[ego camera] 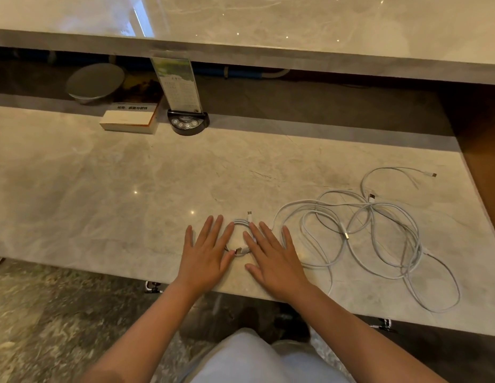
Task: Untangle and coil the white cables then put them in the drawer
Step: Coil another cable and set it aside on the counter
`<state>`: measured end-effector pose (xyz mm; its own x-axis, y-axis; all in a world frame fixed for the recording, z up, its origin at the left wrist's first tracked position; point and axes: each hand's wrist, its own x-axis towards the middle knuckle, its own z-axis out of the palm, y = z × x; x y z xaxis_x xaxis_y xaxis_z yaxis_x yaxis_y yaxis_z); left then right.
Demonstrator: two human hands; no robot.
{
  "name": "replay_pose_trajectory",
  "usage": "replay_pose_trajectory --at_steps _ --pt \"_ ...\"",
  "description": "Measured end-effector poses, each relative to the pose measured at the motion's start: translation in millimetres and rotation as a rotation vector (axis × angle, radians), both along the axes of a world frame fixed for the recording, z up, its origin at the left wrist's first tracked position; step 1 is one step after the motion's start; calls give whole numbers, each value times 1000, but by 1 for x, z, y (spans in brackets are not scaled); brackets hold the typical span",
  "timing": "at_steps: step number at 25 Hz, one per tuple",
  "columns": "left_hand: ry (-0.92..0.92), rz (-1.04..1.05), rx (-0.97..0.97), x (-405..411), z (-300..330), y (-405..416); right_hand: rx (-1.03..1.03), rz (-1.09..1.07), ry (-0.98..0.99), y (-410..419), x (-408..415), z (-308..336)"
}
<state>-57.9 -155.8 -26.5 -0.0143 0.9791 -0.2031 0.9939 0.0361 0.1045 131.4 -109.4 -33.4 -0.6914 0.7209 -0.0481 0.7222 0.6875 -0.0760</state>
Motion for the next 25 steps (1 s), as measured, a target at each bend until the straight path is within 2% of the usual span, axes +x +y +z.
replay_pose_trajectory --at_steps 4,6,8,11,13,15,17,19,22,25 --pt "-39 9 -13 4 18 6 47 6 25 1 4 8" --pt "-127 59 110 12 34 10 85 1 109 3 16 19" --pt "-243 96 301 29 51 11 112 -37 284 7 43 29" --pt "-369 59 457 77 62 21 143 -317 484 24 101 39" --pt "-398 27 389 112 62 35 49 -561 490 40 128 44" --pt "-378 26 202 140 56 57 -108 -690 399 58 136 44" --pt "-308 -14 105 159 48 84 -160 -677 235 72 133 42" --pt "-206 -148 42 171 40 108 -148 -623 148 77 127 39" --pt "-76 -321 -60 177 27 123 -94 -633 185 80 128 40" --pt "-107 -324 -65 178 12 114 -26 -607 240 84 141 40"
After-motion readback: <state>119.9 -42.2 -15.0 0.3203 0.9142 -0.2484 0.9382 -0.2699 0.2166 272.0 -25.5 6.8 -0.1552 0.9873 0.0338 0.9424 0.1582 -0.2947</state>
